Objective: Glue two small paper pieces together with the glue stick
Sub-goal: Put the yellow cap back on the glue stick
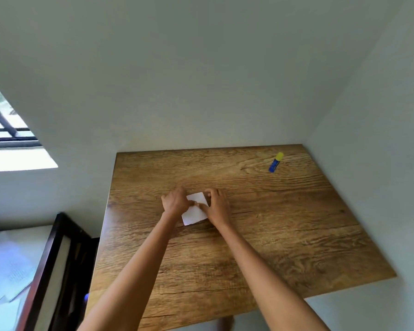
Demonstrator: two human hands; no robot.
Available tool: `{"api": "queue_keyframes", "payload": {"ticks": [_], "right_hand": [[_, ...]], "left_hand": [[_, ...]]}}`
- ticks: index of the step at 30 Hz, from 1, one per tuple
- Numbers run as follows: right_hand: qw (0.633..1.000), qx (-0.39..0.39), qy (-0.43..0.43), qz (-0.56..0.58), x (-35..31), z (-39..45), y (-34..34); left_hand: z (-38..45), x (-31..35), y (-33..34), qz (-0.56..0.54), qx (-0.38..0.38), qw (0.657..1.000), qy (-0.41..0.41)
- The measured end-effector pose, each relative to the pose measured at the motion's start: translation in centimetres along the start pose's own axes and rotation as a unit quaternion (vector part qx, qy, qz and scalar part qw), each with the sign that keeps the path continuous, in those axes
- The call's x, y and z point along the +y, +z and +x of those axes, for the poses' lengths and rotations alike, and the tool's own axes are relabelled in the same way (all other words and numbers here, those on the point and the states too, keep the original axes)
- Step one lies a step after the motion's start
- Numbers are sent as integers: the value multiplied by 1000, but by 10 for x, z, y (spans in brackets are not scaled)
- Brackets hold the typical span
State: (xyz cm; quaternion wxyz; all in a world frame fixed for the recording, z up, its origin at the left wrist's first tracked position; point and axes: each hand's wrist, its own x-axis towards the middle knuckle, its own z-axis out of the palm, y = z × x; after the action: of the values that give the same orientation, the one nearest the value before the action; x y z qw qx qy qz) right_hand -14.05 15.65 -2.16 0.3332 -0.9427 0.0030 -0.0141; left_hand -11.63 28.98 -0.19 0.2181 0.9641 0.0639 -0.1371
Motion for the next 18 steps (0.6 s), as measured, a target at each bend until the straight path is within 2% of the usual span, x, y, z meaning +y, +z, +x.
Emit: {"api": "queue_keyframes", "payload": {"ticks": [2,5,8,10,13,18], "right_hand": [[999,-10,20,26,1,5,-3],[987,-38,80,135,6,19,-16],[971,-66,122,194,21,37,-39],[960,-57,151,228,34,50,-57],[945,-23,194,263,56,72,-81],[948,2,213,234,85,112,-98]], "left_hand": [[5,2,-3,-70,-13,997,10],[18,13,-9,-178,-45,982,36],[36,39,-14,-200,-77,974,71],[50,60,-14,-218,-55,972,61],[72,90,-8,-260,15,965,28],[97,121,10,-288,56,956,-18]]}}
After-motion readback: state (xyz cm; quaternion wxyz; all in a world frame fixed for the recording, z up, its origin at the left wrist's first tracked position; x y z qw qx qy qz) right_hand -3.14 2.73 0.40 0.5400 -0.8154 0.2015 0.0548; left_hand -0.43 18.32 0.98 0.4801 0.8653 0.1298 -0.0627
